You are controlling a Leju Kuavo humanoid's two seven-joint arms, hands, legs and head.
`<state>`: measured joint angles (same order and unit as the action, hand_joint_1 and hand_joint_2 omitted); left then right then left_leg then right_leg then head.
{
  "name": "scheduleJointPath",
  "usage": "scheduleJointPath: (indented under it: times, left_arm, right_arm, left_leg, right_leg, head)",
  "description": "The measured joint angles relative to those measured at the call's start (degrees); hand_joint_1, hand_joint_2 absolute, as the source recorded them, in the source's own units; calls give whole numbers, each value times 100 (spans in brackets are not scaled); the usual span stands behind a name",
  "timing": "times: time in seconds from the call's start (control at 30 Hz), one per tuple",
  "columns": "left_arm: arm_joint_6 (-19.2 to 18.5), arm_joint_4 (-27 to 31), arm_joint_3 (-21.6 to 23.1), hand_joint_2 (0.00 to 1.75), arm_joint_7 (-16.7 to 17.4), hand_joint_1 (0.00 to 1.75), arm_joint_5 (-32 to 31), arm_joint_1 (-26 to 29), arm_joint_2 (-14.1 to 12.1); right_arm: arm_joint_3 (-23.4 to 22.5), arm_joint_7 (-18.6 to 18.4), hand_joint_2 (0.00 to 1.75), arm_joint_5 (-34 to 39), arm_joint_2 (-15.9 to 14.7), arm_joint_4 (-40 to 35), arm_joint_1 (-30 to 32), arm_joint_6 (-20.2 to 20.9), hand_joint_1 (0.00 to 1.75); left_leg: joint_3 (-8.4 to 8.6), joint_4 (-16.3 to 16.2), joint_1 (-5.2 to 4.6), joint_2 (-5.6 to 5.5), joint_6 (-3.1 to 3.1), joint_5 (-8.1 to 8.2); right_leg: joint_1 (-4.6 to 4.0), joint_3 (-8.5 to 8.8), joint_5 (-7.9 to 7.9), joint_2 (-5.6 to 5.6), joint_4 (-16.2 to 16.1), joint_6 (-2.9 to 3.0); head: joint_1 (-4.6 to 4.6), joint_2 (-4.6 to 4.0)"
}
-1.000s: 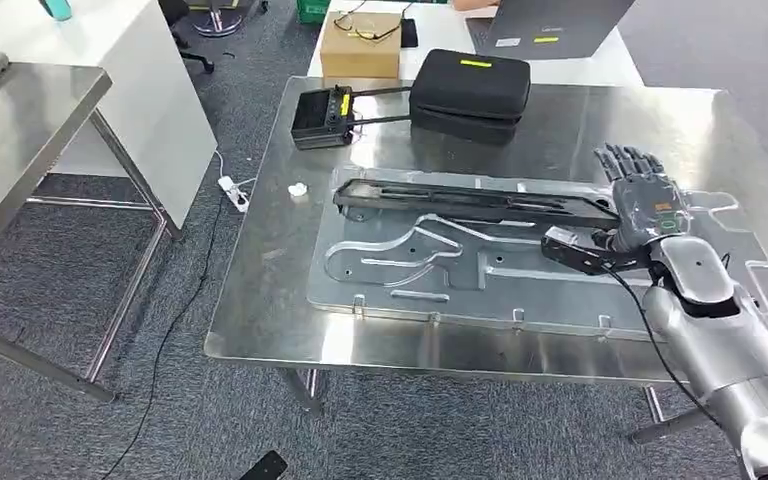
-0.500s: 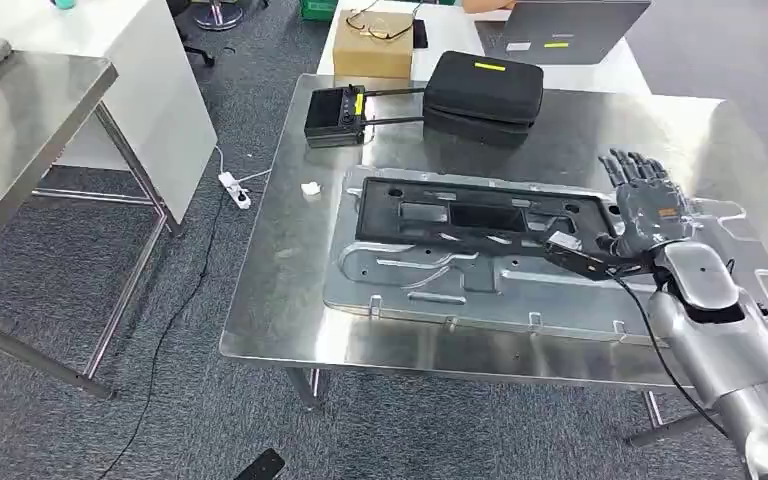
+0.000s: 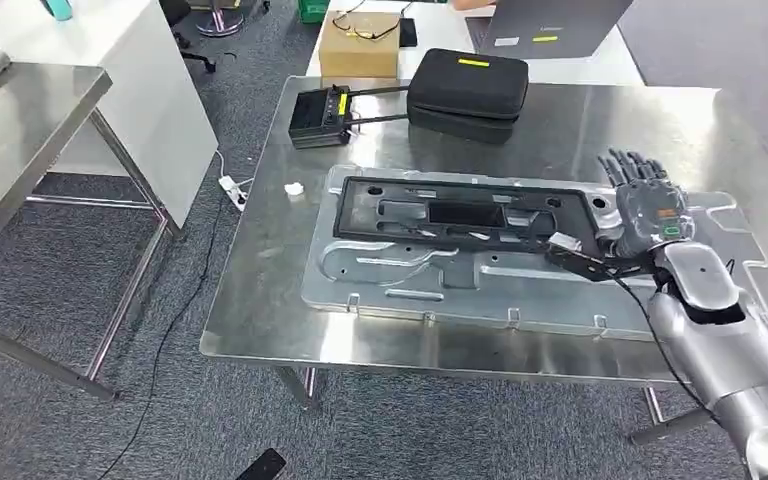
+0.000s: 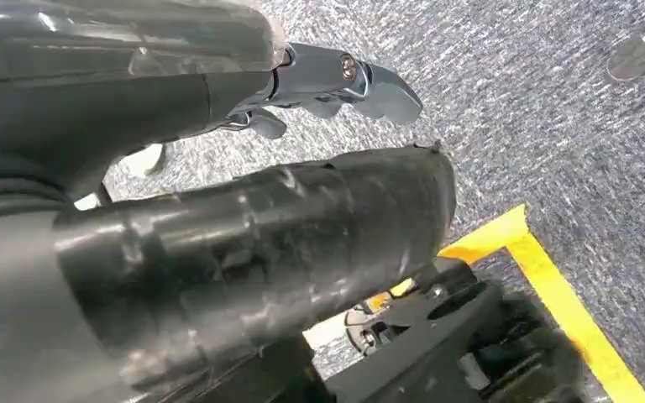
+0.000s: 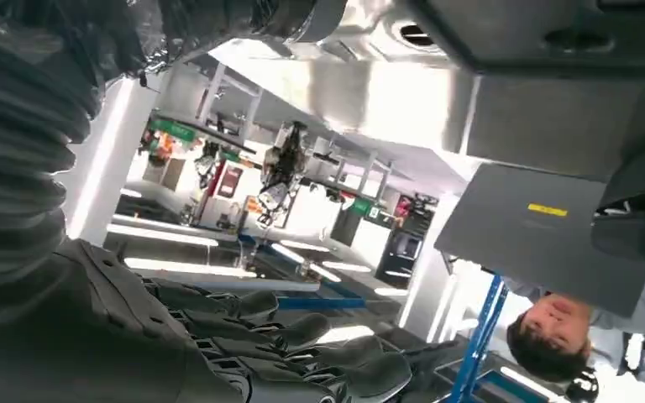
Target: Take the parts from the cabinet and place them on the table.
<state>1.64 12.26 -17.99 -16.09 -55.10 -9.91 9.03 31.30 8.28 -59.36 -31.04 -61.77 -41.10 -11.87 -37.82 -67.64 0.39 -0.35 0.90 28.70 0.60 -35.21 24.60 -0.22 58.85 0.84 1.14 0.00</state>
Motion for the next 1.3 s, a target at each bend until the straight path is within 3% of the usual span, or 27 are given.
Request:
scheduleJointPath:
  times: [0.03, 0.07, 0.13, 0.23, 0.3, 0.37, 0.4, 0.43, 0.47, 0.53, 0.57, 0.6, 0.7, 0.73, 0.77, 0.8, 0.87, 0.9, 0.93, 0.97, 1.03, 1.07, 1.1, 1.2, 1.23, 1.27, 1.3]
  left_arm:
    - [2, 0, -2, 0, 2, 0, 0, -7, 0]
    - [7, 0, -7, 0, 4, 0, 0, -20, -4]
    - [15, 0, -9, 0, 9, 0, 0, -26, -2]
    - [17, 0, -9, 0, 17, 0, -2, -17, -2]
    - [24, 0, -11, 0, 17, 0, -2, -32, -2]
    - [35, 0, -11, 0, 17, 0, -11, -30, 0]
    - [42, 0, -11, 0, 17, 0, -13, -20, 0]
    - [50, 0, -11, 0, 17, 0, -13, -11, 0]
    - [55, 0, -11, 0, 17, 0, -15, -6, 0]
    - [61, 0, -11, 0, 17, 0, -15, -10, 4]
    - [63, 0, -11, 0, 15, 0, -15, -12, 4]
    - [66, 0, -11, 0, 17, 0, -15, -17, 9]
    - [66, 0, -11, 0, 15, 0, -15, -13, 11]
    - [66, 0, -11, 0, 15, 0, -15, -11, 11]
    - [68, 0, -11, 0, 15, 0, -15, -10, 11]
    - [68, 0, -11, 0, 15, 0, -15, -11, 11]
    - [68, 0, -11, 0, 15, 0, -15, -9, 11]
    - [66, 0, -11, 0, 15, 0, -15, -4, 11]
    - [66, 0, -11, 0, 15, 0, -15, 1, 11]
    - [66, 0, -11, 0, 15, 0, -15, 1, 11]
    - [66, 0, -11, 0, 7, 0, -15, -5, 11]
    - [66, 0, -11, 0, -4, 0, -17, -9, 9]
    - [66, 0, -11, 0, -15, 0, -17, -15, 4]
    - [61, 0, -11, 0, -35, 0, -17, -3, 4]
    - [59, 0, -11, 0, -35, 0, -17, 0, 9]
    - [59, 0, -11, 0, -35, 0, -15, -6, 11]
    - [59, 0, -11, 0, -33, 0, -13, -12, 11]
  right_arm:
    - [0, 0, 175, -2, 0, 0, -2, 0, 0]
    - [0, 0, 175, -2, 0, 0, -4, 0, 0]
    - [0, 0, 175, -2, 2, 0, -5, -2, 0]
    - [0, 2, 175, -7, 7, 0, 12, -4, 0]
    - [0, 0, 175, -7, 4, 2, 8, -4, 0]
    - [0, 0, 175, -7, 7, 11, 37, -4, 0]
    - [0, 0, 175, -9, 7, 18, 72, -4, 0]
    - [0, 0, 175, -11, 7, 24, 97, -7, 0]
    - [0, 0, 175, -13, 7, 28, 107, -7, 0]
    - [0, 0, 175, -15, 7, 28, 100, -9, 0]
    - [0, 0, 175, -15, 6, 28, 94, -11, 0]
    - [0, 0, 175, -15, 7, 26, 100, -11, 0]
    - [0, 0, 175, -15, 4, 28, 97, -11, 0]
    - [0, 0, 175, -17, 7, 28, 100, -13, 0]
    - [0, 0, 175, -17, 9, 28, 89, -11, 0]
    - [0, 0, 175, -17, 18, 28, 86, -13, 0]
    - [0, 0, 175, -17, 24, 28, 100, -13, 0]
    - [0, 0, 175, -17, 30, 28, 107, -11, 0]
    - [0, 0, 175, -17, 35, 28, 120, -13, 0]
    - [0, 0, 175, -17, 42, 28, 134, -13, 0]
    - [0, -2, 175, -17, 44, 28, 144, -15, 0]
    - [0, -7, 175, -17, 44, 28, 144, -18, 0]
    - [0, -7, 175, -17, 44, 28, 146, -22, 0]
    - [0, -9, 175, -17, 46, 28, 166, -39, 0]
    - [-2, -21, 175, -17, 44, 26, 172, -42, 0]
    - [-7, -26, 175, -17, 37, 26, 185, -44, 0]
    - [-9, -31, 175, -17, 24, 26, 182, -46, 0]
  left_leg:
    - [266, 494, -4, 0, 37, -203]
    - [415, 814, -21, -2, 73, -173]
    - [409, 850, -24, -1, 71, -242]
    - [400, 933, -4, 9, 170, -350]
    - [363, 960, -5, 14, 227, -411]
    - [279, 951, -8, 15, 238, -457]
    - [232, 943, -7, 15, 234, -486]
    - [193, 935, -7, 14, 229, -510]
    - [158, 927, -7, 12, 221, -529]
    - [123, 909, -7, 11, 184, -557]
    - [116, 902, -10, 11, 156, -575]
    - [102, 910, -20, 8, 116, -602]
    - [96, 942, -10, 8, 2, -693]
    - [74, 930, -35, -2, -37, -682]
    - [16, 836, -9, -4, -55, -547]
    - [-105, 499, -7, 3, -76, -223]
    - [-426, -415, 6, 4, -111, 309]
    - [-533, -775, 6, 4, -122, 444]
    - [-525, -896, 6, 4, -120, 434]
    - [-372, -716, 6, 5, -111, 311]
    - [284, 260, 3, 4, -55, -64]
    - [595, 751, -14, 0, -3, -122]
    - [721, 916, -38, 5, 20, -32]
    - [654, 940, -40, 5, 81, -101]
    - [663, 1018, -13, 11, 136, -167]
    - [664, 1055, 7, 28, 168, -223]
    - [636, 1068, 12, 29, 205, -251]
  right_leg:
    - [-3, -3, 2, 0, 15, -3]
    - [-19, -17, 2, -2, 28, -18]
    - [-42, -55, -24, 5, 46, -80]
    - [-13, -77, -15, 1, 54, -179]
    - [16, -219, 419, 12, 467, -243]
    - [29, -547, 921, 11, 1363, -296]
    - [35, -647, 1019, 11, 1684, -313]
    - [42, -604, 965, 11, 1697, -319]
    - [55, -426, 797, 10, 1448, -316]
    - [68, 215, 394, 9, 440, -292]
    - [63, 454, 451, 10, -18, -266]
    - [5, 483, 399, 26, -16, -242]
    - [-27, 414, 338, 29, -37, -149]
    - [39, 406, 263, 20, -115, -60]
    - [27, 386, 224, -7, -127, -28]
    - [28, 332, 182, -7, -132, 39]
    - [7, 227, 116, -13, -126, 65]
    - [-2, 173, 82, -13, -117, 67]
    - [-9, 121, 51, -12, -108, 64]
    - [-15, 78, 29, -12, -96, 57]
    - [-25, 20, 8, -8, -51, 30]
    - [-27, 3, 3, -11, -21, 23]
    - [-59, -35, -6, -11, -5, -2]
    - [-39, -30, -78, -10, -35, -107]
    - [-66, -32, -105, -10, -46, -152]
    - [-25, -67, -17, 13, 26, -171]
    - [-23, -167, 200, 14, 248, -200]
  head:
    - [-2, 0]
    - [-2, 0]
    - [-4, 0]
    - [-4, 0]
    - [-7, 0]
    - [-7, 0]
    - [-7, 0]
    - [-7, 0]
    - [-5, 0]
    - [-7, 0]
    - [-7, 0]
    - [0, 0]
    - [-7, 0]
    - [-4, 0]
    - [-4, 0]
    - [2, 0]
    - [-2, 0]
    - [0, 0]
    - [0, 0]
    - [0, 0]
    - [0, 0]
    - [0, 0]
    - [0, 0]
    - [-2, 0]
    - [-4, 0]
    - [-4, 0]
    - [-13, 0]
